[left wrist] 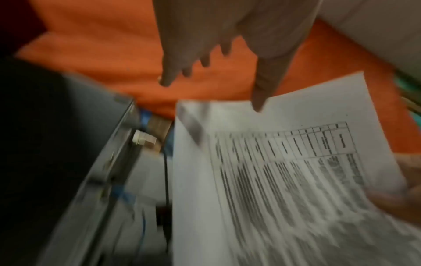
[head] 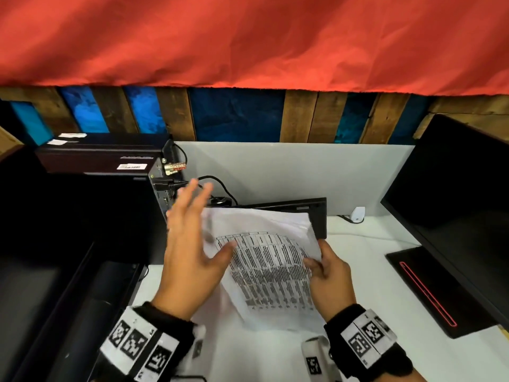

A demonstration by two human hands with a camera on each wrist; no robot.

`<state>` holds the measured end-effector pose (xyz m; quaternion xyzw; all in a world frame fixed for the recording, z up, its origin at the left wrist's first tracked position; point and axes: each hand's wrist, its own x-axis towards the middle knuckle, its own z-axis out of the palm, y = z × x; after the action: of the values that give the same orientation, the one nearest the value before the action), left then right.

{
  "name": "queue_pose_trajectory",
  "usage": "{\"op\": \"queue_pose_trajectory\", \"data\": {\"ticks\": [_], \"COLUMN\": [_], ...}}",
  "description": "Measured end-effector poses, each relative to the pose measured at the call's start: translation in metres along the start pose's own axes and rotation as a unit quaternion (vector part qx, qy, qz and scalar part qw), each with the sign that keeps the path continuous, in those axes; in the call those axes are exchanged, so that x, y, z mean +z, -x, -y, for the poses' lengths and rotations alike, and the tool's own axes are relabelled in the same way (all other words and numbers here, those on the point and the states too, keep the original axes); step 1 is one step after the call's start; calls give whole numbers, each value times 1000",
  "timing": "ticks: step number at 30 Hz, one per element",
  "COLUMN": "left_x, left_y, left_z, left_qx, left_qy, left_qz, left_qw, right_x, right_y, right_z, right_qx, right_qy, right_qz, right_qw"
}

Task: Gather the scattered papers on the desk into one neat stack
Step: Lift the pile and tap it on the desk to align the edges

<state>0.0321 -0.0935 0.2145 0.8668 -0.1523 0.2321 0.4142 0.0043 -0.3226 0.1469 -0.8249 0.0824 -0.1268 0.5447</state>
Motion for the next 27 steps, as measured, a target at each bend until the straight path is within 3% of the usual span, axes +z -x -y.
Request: {"op": "queue_pose_trajectory", "data": {"ticks": [2, 4, 6, 8, 12, 16, 18, 21, 24, 27], "left_x": [-10, -10, -10, -7, 0, -1, 0, 5, 12, 21], "left_y": [-11, -14, -15, -11, 6, 24, 32, 42, 47, 53], "left_z": [-12, -13, -9, -4, 16, 41, 48, 57, 61, 66], "left_qx": [41, 50, 14, -67, -183, -268, -283, -310, -326, -340], "left_qy": [-72, -75, -19, 52, 160, 315, 343, 381, 409, 425], "left_qz": [90, 128, 150, 154, 78, 17, -5, -33, -26, -29], "left_qw": [993, 988, 988, 984, 967, 910, 896, 871, 852, 838], "right_x": [-5, -11, -14, -17, -35, -70, -81, -80, -63, -43], "right_y": [-1, -2, -1, -2, -7, -16, -18, -17, -9, -2], "right_z": [19, 36, 48, 52, 44, 16, 2, -14, -33, -47], "right_qx": [-47, -118, -173, -184, -115, 27, 59, 89, 132, 145], "right_qy": [36, 94, 137, 146, 170, 297, 227, -22, -222, -236], "right_qz": [29, 43, 54, 67, 93, 107, 100, 43, 18, 8], "right_qw": [998, 988, 974, 970, 974, 949, 967, 995, 966, 961]}}
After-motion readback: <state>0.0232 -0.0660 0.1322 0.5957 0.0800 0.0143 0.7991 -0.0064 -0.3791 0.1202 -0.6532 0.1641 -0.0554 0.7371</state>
